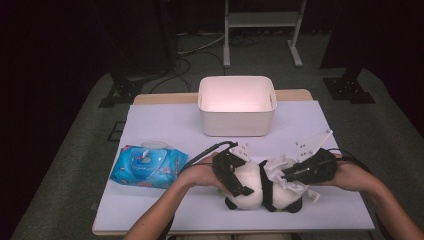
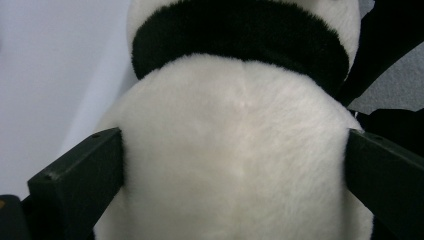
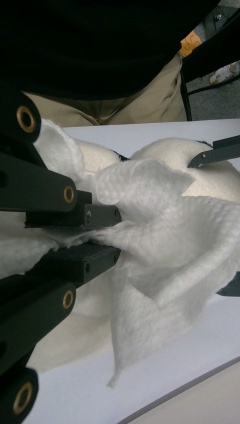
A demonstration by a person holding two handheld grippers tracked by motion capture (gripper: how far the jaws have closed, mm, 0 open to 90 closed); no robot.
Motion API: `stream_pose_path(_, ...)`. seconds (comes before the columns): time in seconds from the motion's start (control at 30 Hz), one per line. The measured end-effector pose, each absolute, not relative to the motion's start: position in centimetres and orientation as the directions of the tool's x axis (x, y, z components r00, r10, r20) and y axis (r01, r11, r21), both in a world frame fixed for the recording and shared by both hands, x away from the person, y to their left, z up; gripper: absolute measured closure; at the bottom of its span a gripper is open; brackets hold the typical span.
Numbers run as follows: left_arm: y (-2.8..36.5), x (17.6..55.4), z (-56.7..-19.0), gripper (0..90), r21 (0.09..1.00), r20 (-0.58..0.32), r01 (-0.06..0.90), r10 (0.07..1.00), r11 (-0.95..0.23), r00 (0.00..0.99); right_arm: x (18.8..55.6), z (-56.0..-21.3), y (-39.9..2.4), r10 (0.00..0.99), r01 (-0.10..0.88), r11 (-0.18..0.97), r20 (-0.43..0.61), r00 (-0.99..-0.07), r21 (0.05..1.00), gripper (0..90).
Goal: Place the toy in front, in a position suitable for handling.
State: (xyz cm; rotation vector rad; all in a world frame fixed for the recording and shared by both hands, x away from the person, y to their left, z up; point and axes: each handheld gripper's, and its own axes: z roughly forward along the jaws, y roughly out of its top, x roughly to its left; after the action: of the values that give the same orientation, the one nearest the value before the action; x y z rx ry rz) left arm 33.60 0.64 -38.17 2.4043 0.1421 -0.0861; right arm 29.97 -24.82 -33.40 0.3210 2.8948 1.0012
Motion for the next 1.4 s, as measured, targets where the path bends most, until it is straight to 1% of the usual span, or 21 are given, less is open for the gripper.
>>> stream_pose_path(0.17,0.2,33.6,-38.8,0.4,0.665,-0.1,0.124,0.077,-0.736,0.992,30.3,-33.6,-24.1,0.201,0.169,0.775,0.016,-0.979,0.608,80.6)
stream_pose_path(0.2,0.4,33.5,-38.6,5.6,0.67,-0.094,0.122,0.079,-0.732,0.992,30.4,-33.7,-24.0,0.201,0.168,0.774,0.015,-0.98,0.611,80.6)
stream_pose_path(0.23,0.6,33.5,-38.5,12.8,0.674,-0.085,0.115,0.079,-0.729,0.993,30.5,-33.8,-23.8,0.2,0.169,0.769,0.019,-0.98,0.616,80.6)
stream_pose_path(0.3,1.0,33.5,-38.1,19.3,0.677,-0.068,0.1,0.072,-0.729,0.995,30.6,-33.7,-23.6,0.195,0.162,0.767,0.016,-0.981,0.621,80.6)
stream_pose_path(0.4,1.4,33.6,-37.2,25.1,0.67,-0.044,0.081,0.07,-0.738,0.997,30.7,-33.4,-23.2,0.196,0.156,0.762,0.005,-0.981,0.628,80.6)
stream_pose_path(0.53,1.8,33.7,-36.5,25.8,0.653,-0.011,0.064,0.075,-0.754,0.997,31.1,-32.9,-23.0,0.191,0.144,0.756,-0.005,-0.982,0.639,80.5)
stream_pose_path(0.7,2.4,33.6,-36.4,25.4,0.635,-0.008,0.069,0.082,-0.77,0.997,31.3,-32.8,-22.1,0.178,0.131,0.76,-0.01,-0.984,0.636,80.5)
stream_pose_path(0.83,2.2,33.1,-36.8,20.6,0.648,-0.017,0.076,0.085,-0.757,0.996,31.4,-32.9,-21.1,0.161,0.115,0.763,-0.014,-0.987,0.636,80.5)
stream_pose_path(0.9,1.9,32.8,-37.0,17.6,0.644,-0.004,0.063,0.079,-0.763,0.997,31.2,-33.3,-20.3,0.149,0.112,0.77,-0.007,-0.989,0.629,80.5)
stream_pose_path(1.0,2.2,32.7,-37.0,16.8,0.643,0.004,0.058,0.079,-0.764,0.997,30.8,-33.8,-19.6,0.131,0.094,0.781,-0.015,-0.991,0.618,80.5)
stream_pose_path(1.2,2.7,32.6,-37.3,16.3,0.673,-0.013,0.075,0.09,-0.736,0.996,29.8,-33.4,-22.0,0.159,0.114,0.766,-0.015,-0.987,0.632,80.5)
stream_pose_path(1.4,2.8,32.6,-37.3,14.0,0.686,-0.028,0.092,0.101,-0.722,0.995,29.0,-33.6,-25.0,0.217,0.164,0.73,0.002,-0.976,0.663,80.5)
